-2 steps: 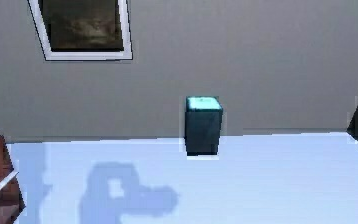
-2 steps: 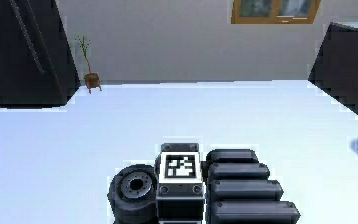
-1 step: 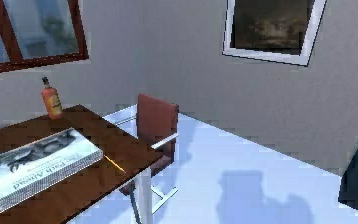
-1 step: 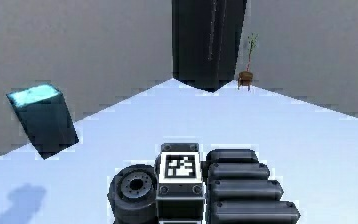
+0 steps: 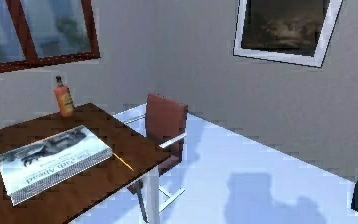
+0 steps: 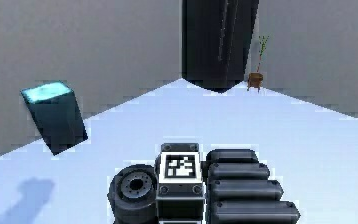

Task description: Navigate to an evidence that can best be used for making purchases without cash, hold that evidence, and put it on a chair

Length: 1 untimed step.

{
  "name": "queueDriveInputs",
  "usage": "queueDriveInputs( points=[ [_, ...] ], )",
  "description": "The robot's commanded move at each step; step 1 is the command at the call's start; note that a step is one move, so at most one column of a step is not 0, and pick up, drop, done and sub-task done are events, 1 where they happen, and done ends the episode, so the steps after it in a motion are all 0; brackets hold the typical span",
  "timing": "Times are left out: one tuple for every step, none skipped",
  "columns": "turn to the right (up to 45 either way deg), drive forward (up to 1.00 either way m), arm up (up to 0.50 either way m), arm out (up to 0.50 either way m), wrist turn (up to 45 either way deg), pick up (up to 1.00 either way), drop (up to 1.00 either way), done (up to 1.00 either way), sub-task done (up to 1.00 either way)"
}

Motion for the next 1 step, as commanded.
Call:
queueDriveInputs(
  points=[
    [45.0, 0.00, 0.00, 0.00, 0.0, 0.00, 0.00, 0.00, 0.00]
  ],
)
